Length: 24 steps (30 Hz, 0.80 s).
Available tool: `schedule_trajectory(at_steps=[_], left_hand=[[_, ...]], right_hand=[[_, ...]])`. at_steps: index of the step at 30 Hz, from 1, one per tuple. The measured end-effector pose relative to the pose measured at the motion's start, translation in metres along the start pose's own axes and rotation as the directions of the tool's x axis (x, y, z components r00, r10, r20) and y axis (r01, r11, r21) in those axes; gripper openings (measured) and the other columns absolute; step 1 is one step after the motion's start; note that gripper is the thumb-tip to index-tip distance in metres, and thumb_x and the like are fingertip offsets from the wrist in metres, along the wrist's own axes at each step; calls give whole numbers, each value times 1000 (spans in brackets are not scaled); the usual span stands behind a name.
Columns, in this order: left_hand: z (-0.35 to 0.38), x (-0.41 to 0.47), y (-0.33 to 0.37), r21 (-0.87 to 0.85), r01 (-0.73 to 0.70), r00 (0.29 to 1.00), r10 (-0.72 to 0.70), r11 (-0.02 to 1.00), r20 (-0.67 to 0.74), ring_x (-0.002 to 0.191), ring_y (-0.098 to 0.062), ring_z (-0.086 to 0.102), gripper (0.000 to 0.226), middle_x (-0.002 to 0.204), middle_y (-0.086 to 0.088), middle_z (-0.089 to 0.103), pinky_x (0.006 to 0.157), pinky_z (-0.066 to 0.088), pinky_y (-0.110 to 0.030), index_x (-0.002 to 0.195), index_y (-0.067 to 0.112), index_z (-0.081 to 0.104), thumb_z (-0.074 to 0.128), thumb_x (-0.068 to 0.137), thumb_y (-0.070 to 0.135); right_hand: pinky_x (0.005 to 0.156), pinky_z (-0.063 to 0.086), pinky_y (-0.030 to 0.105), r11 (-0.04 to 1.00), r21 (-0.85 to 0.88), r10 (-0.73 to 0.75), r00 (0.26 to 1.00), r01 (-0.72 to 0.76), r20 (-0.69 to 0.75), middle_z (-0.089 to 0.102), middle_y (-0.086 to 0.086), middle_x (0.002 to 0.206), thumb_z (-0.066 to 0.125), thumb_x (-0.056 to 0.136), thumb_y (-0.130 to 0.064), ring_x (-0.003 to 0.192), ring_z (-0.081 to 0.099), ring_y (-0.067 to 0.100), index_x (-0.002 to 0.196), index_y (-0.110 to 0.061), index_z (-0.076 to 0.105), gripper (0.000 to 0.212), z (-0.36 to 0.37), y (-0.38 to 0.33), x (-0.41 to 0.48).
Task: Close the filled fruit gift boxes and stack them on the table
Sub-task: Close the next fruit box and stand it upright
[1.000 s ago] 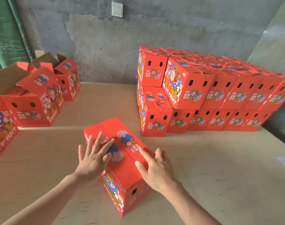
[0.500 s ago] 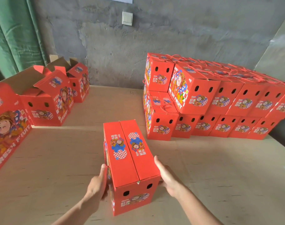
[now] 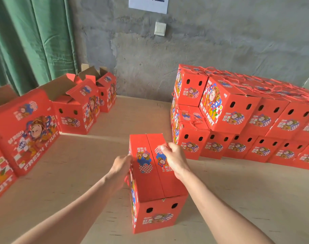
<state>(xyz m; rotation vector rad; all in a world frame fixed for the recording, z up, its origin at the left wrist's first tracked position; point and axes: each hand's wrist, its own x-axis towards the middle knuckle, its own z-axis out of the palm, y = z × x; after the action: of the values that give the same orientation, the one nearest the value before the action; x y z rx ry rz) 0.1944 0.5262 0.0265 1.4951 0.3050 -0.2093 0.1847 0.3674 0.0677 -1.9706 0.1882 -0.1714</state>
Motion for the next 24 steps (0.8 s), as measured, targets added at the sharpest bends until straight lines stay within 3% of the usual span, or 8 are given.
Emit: schedule_trajectory(at_steps=[2, 4, 6, 8, 11, 14, 18, 24], left_hand=[[3, -3, 30, 64, -251, 967, 253, 966, -16, 51, -12, 41, 35, 56, 0, 51, 42, 34, -18, 66, 8, 53, 40, 98, 12], [7, -11, 64, 166, -506, 860, 510, 846, 18, 66, -13, 46, 28, 74, -4, 54, 58, 37, -21, 80, 3, 60, 42, 99, 14], [10, -17, 89, 314, -646, 758, 633, 696, 157, 73, -9, 54, 28, 79, 0, 62, 67, 39, -17, 83, 7, 66, 45, 94, 22], [10, -19, 97, 483, -644, 755, 597, 594, 271, 70, -10, 58, 32, 76, 1, 66, 60, 40, -12, 75, 19, 68, 44, 92, 30], [1, -14, 78, 534, -571, 801, 566, 623, 195, 72, -21, 57, 41, 75, -3, 66, 67, 42, -22, 74, 13, 66, 35, 88, 37], [-8, -8, 31, 635, -489, 856, 469, 598, 218, 80, -23, 53, 21, 87, 0, 58, 71, 38, -26, 87, 19, 59, 39, 90, 24], [-14, -5, -18, 666, -575, 805, 476, 476, 355, 121, -16, 50, 23, 129, 2, 56, 95, 34, -20, 113, 12, 63, 47, 96, 16], [-23, -9, -1, 593, -726, 649, 632, 348, 423, 125, -13, 48, 31, 137, 5, 50, 99, 32, -17, 121, 10, 58, 53, 94, 24]], right_hand=[[86, 50, 31, 994, 93, -60, 990, 48, 129, 70, 16, 99, 49, 93, -4, 89, 66, 24, 87, -3, 67, 19, 9, -21, -5], [89, 50, 31, 977, 212, -47, 966, -9, 256, 68, 19, 99, 48, 92, 1, 83, 66, 24, 83, -2, 66, 20, 17, -38, -8], [90, 49, 38, 972, 227, -19, 937, -65, 348, 69, 20, 95, 48, 92, -1, 83, 67, 28, 88, 7, 64, 18, 21, -49, -11], [76, 53, 30, 938, 318, -19, 895, -138, 446, 68, 10, 75, 45, 93, -2, 71, 64, 22, 89, 3, 62, 18, 14, -54, -11], [52, 47, 21, 794, 493, 92, 872, -355, 481, 55, -1, 55, 41, 94, -5, 50, 49, 12, 82, -3, 60, 23, -16, -67, -1], [53, 39, 21, 821, 356, 268, 851, -447, 451, 46, -5, 43, 40, 96, -13, 46, 49, 10, 74, -8, 56, 28, -40, -84, 13], [57, 32, 25, 937, 109, 274, 892, -332, 359, 46, -1, 58, 41, 95, -12, 59, 52, 14, 65, -13, 47, 31, -36, -108, 17], [58, 35, 25, 978, 178, 81, 983, -110, 162, 46, 2, 56, 47, 91, -6, 54, 52, 15, 61, -11, 47, 30, -24, -137, 28]])
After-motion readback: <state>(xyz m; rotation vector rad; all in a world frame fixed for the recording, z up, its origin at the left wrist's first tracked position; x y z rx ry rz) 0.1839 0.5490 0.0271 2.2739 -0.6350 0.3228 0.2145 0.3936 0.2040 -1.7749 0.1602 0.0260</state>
